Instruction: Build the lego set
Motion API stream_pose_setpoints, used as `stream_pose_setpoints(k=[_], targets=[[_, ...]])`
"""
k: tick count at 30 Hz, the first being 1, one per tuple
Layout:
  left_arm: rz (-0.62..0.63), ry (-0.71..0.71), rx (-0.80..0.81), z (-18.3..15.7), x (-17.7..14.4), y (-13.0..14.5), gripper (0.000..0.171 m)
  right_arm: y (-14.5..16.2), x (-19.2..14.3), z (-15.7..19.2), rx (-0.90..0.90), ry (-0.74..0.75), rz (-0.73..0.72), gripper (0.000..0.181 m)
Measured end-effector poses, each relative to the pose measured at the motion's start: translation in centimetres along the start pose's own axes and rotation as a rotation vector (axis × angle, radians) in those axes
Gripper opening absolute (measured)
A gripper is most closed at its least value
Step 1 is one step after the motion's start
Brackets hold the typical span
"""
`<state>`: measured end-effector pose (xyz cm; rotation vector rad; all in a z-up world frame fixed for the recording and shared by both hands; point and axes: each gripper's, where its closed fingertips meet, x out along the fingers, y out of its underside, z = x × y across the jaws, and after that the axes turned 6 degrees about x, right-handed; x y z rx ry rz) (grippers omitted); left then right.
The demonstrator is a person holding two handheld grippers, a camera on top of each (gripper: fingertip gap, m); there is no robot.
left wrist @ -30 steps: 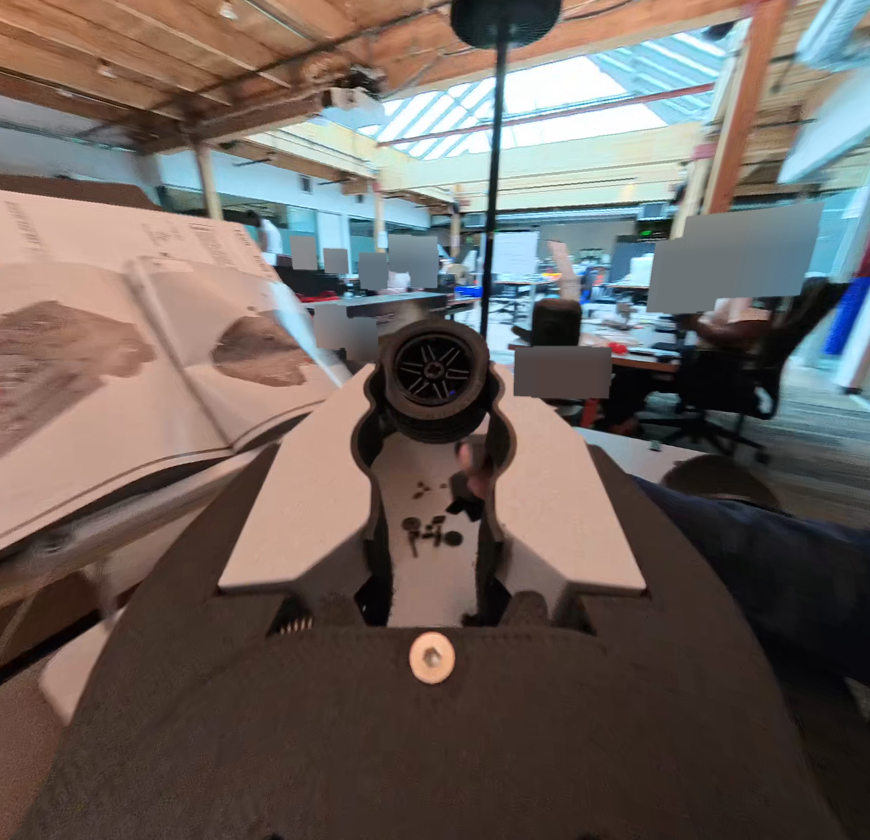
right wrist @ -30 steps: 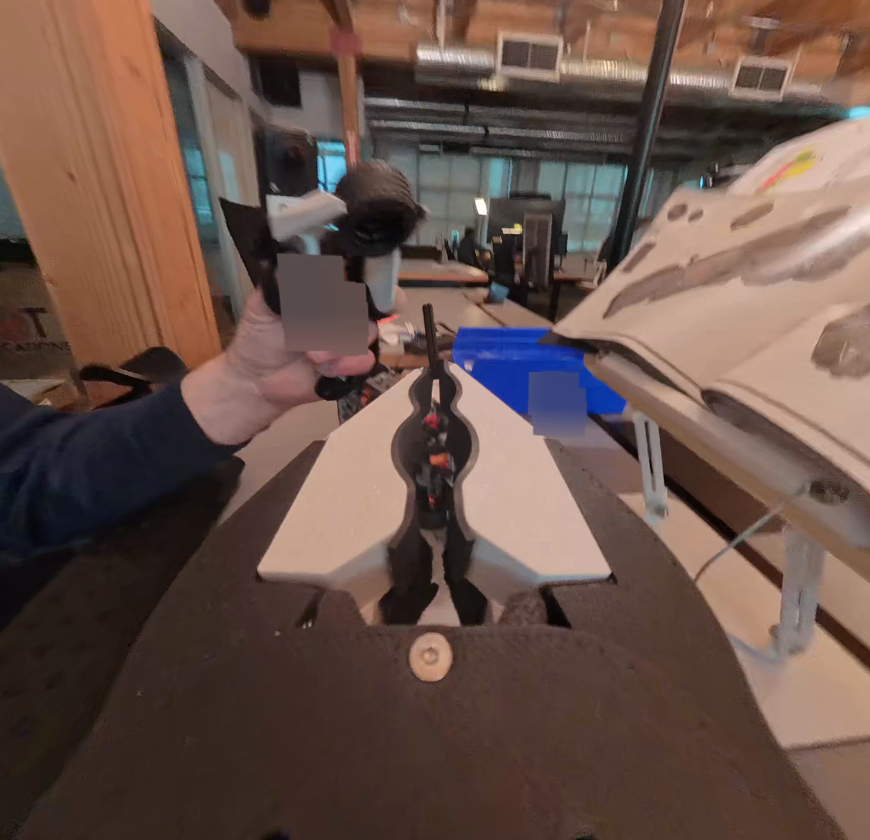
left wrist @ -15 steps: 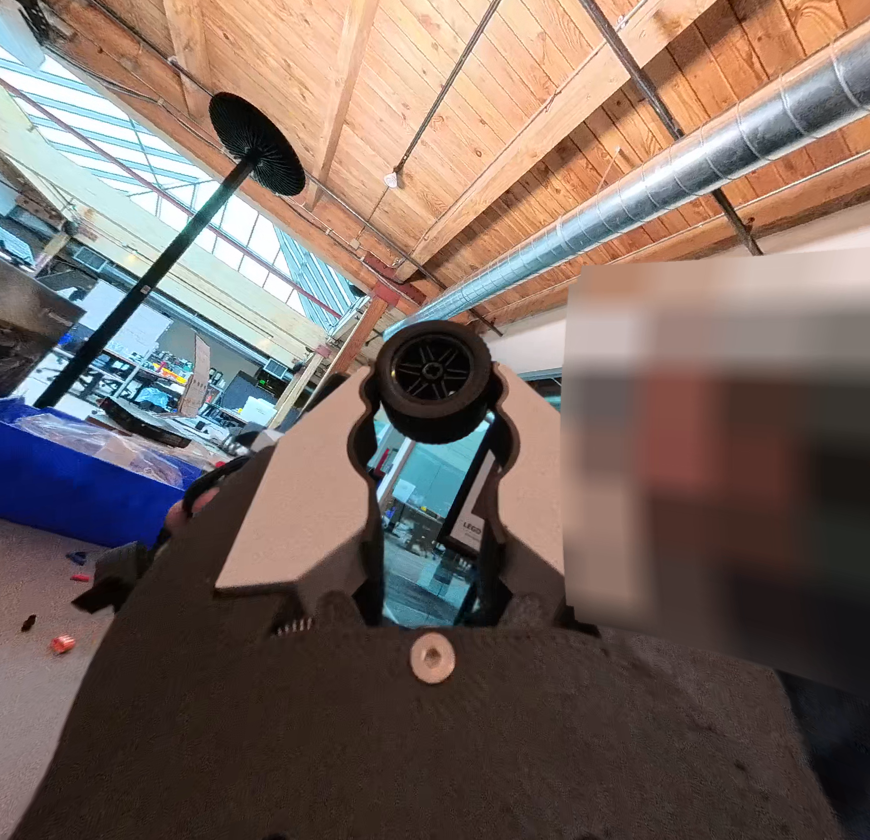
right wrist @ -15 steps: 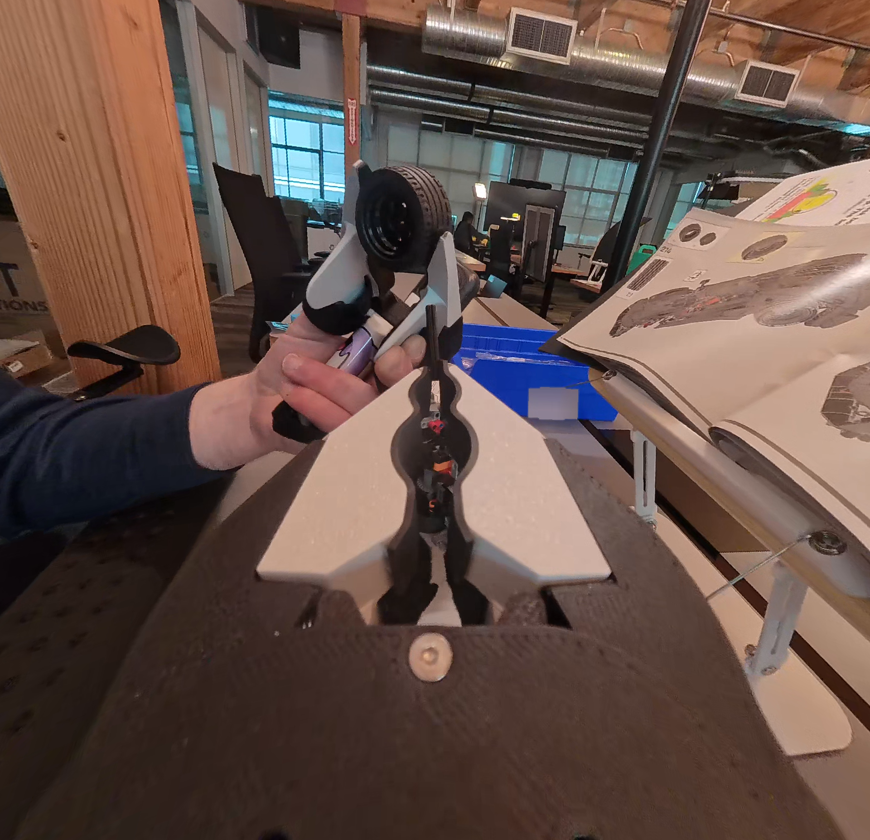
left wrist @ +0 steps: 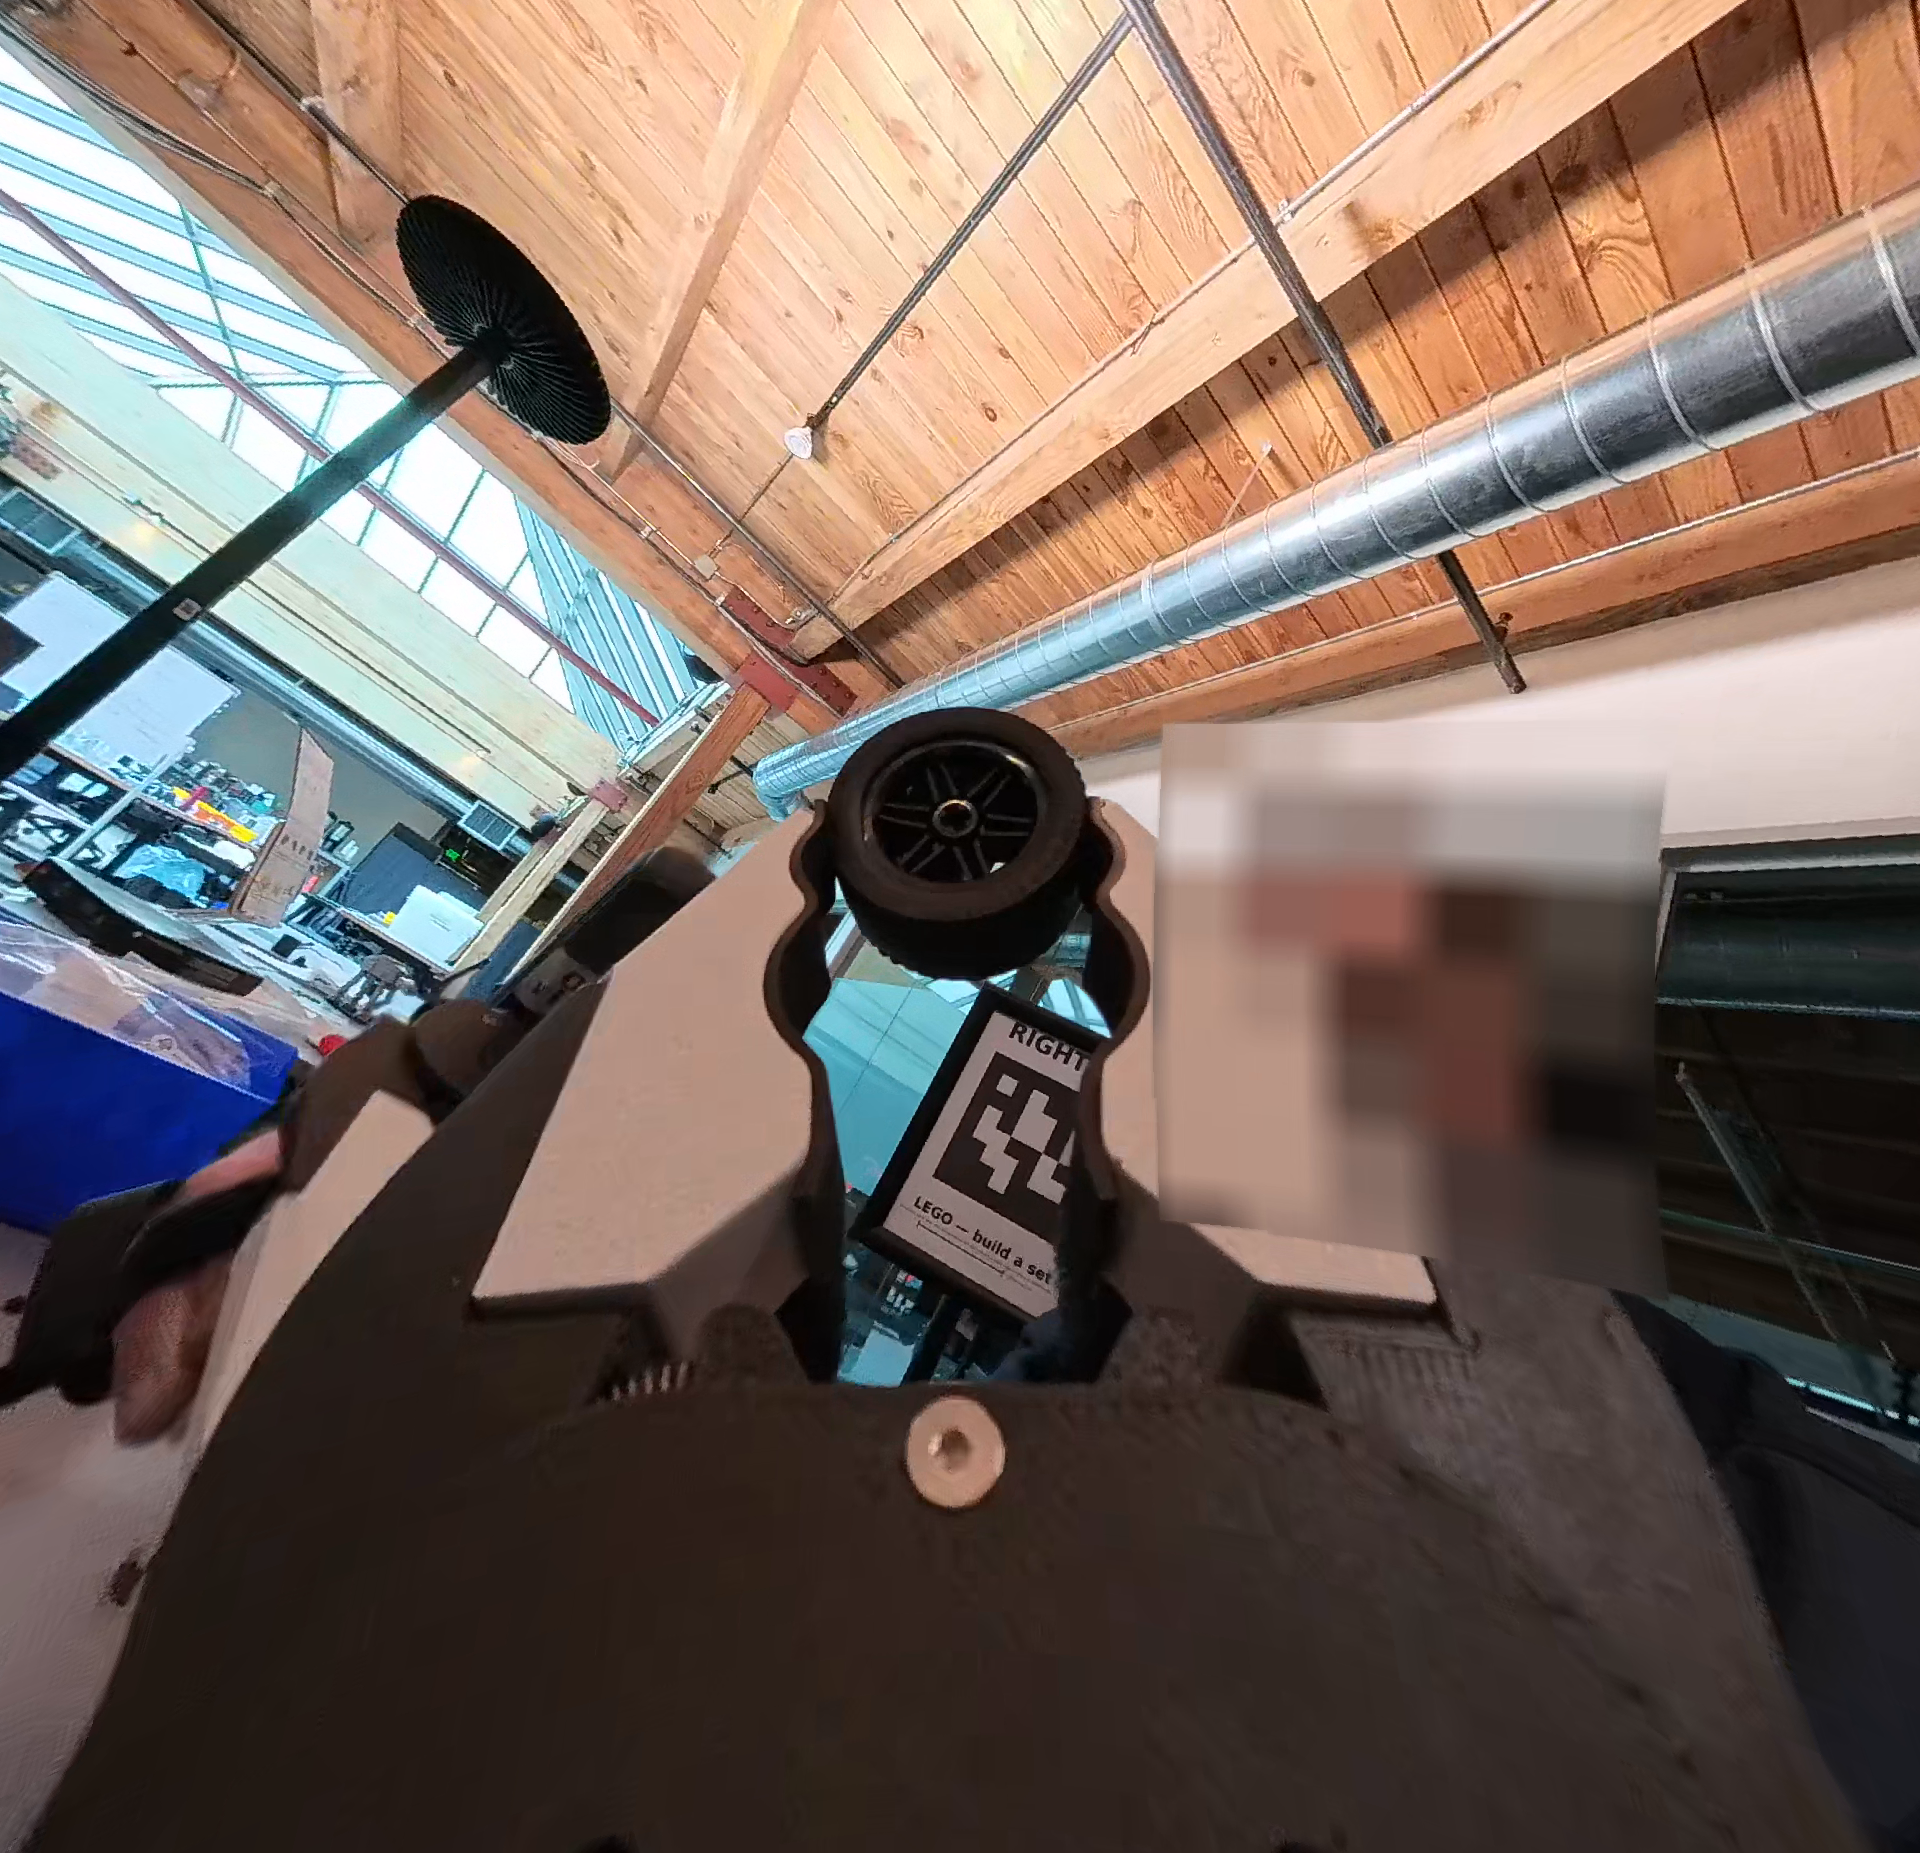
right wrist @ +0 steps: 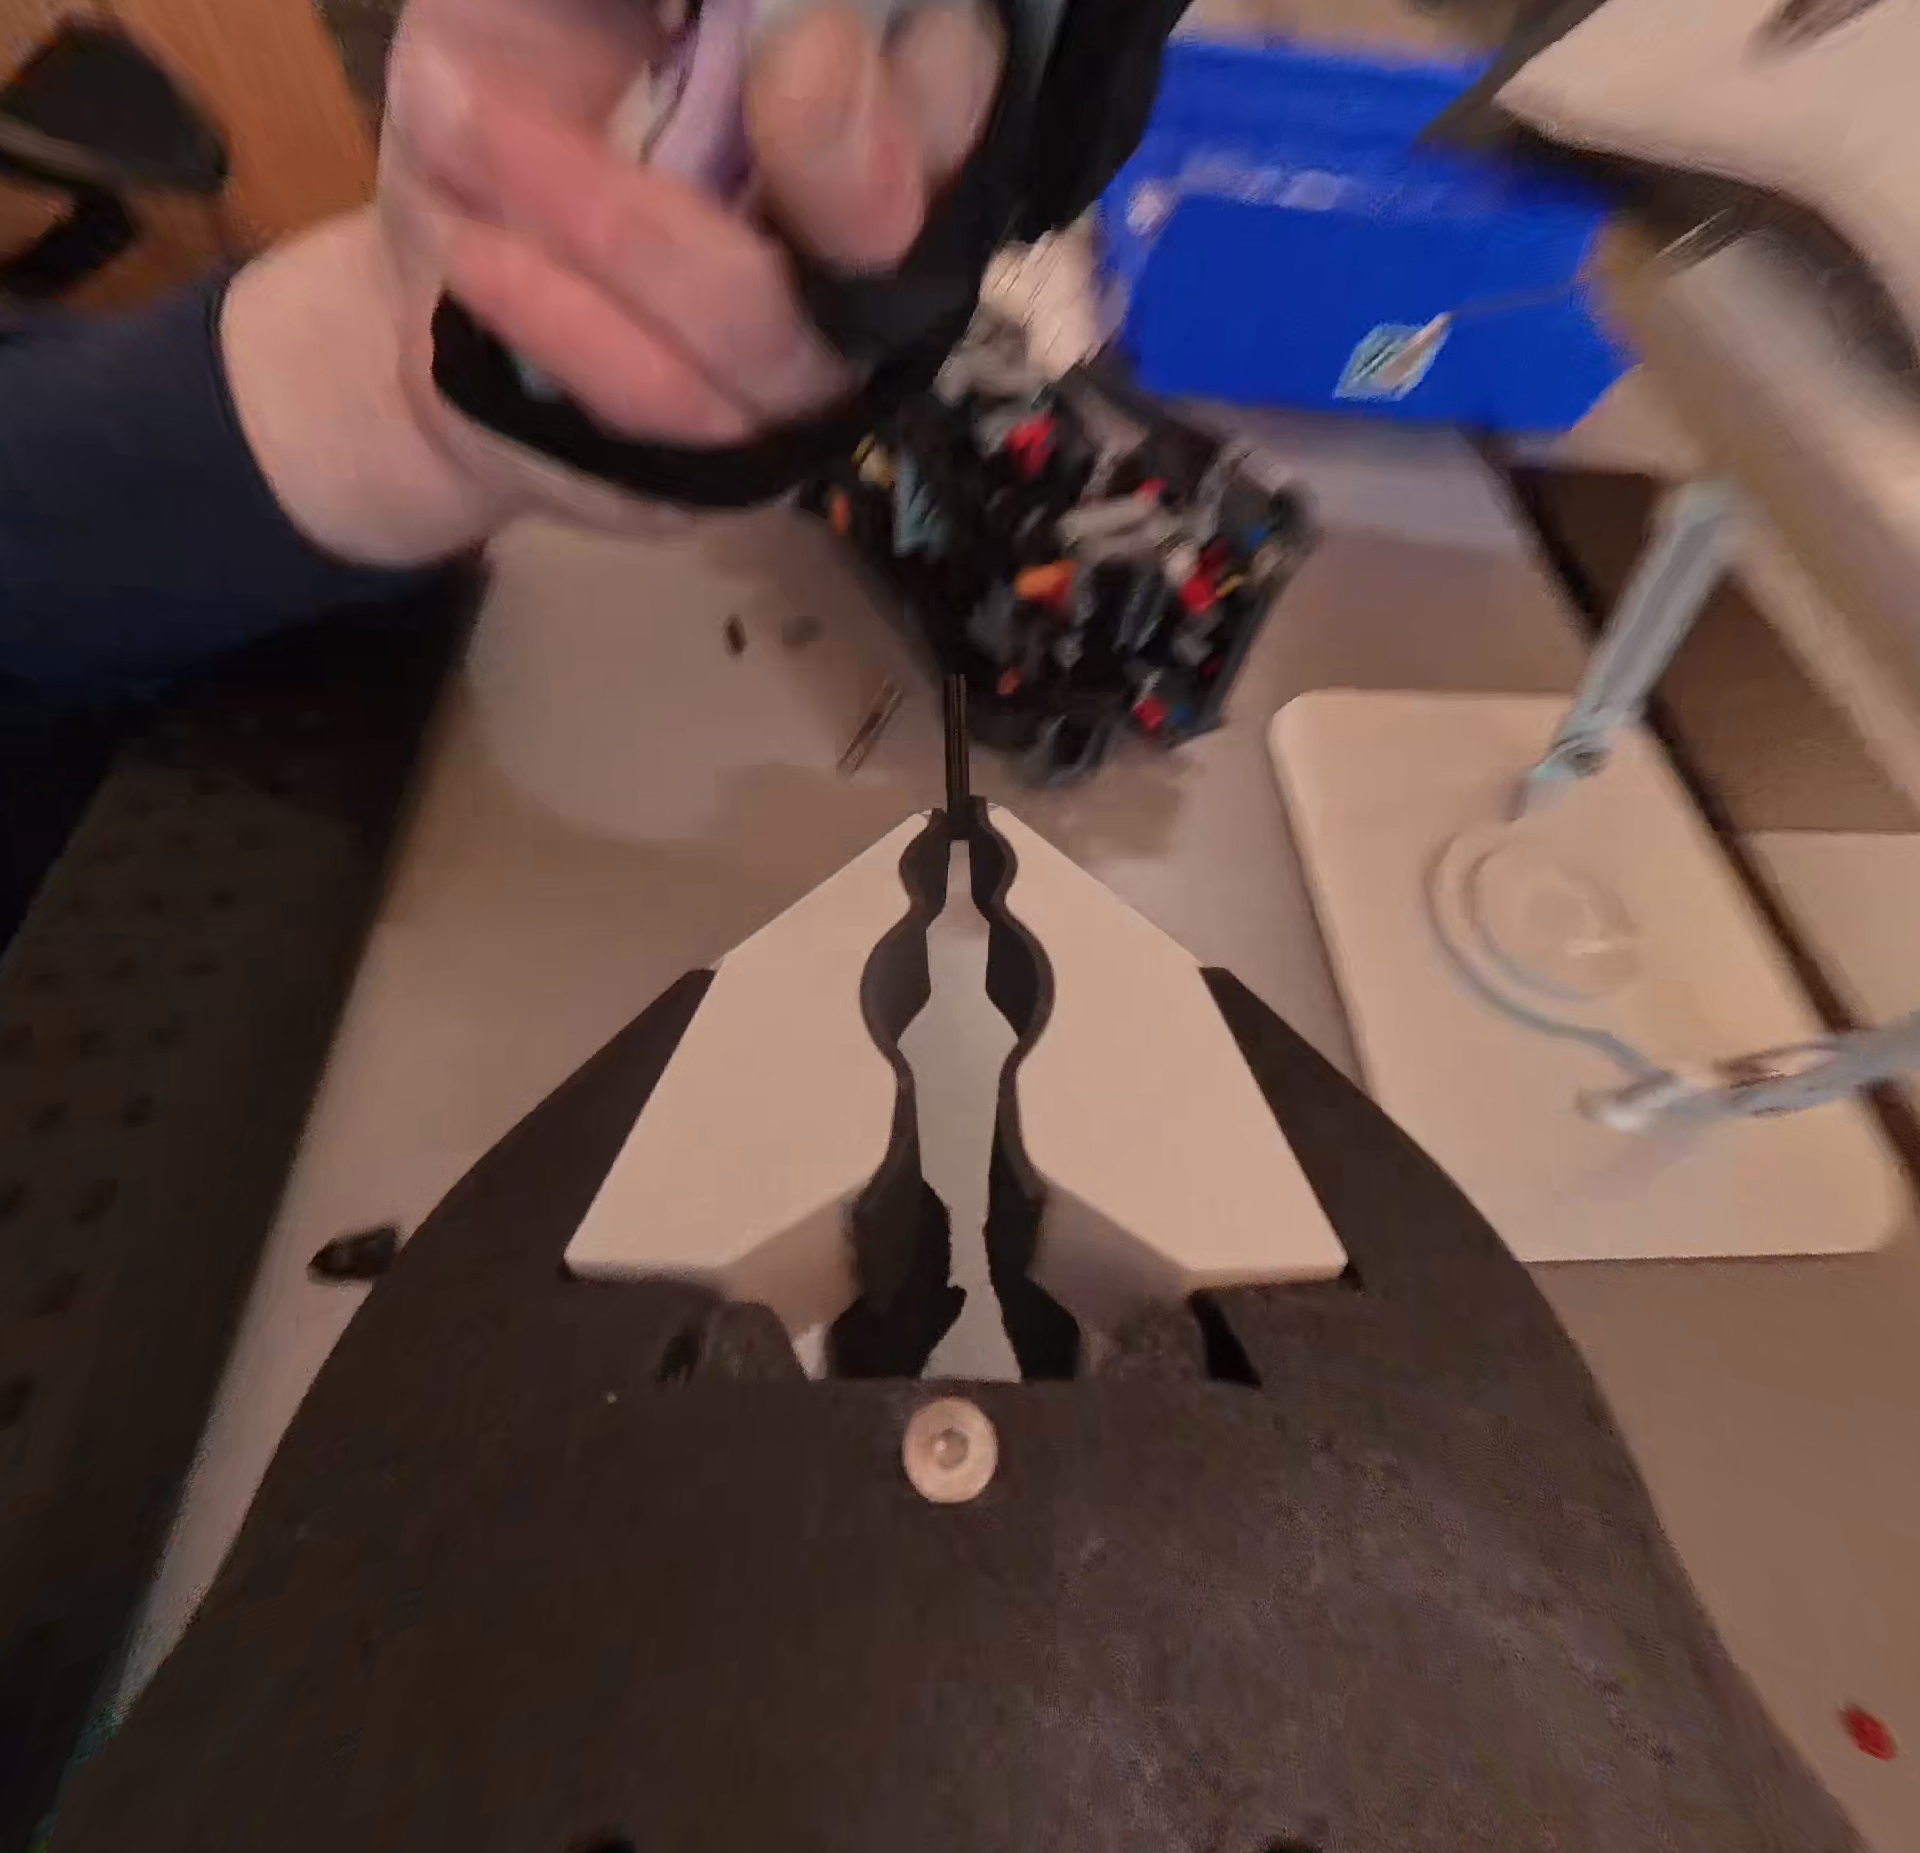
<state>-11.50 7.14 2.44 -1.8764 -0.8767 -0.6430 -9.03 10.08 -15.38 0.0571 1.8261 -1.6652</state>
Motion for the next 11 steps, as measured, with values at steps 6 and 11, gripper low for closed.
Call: stream_pose_setpoints(k=[6, 11], targets=[[-0.007, -0.004, -0.005, 0.1, -0.2, -0.1, 0.040, 7.1, 3.9, 1.5, 0.015, -0.120, 0.344, 0.001], [-0.004, 0.002, -0.006, -0.1, -0.1, -0.1, 0.047, 9.8, 5.1, 2.6, 0.039, -0.195, 0.465, 0.001]])
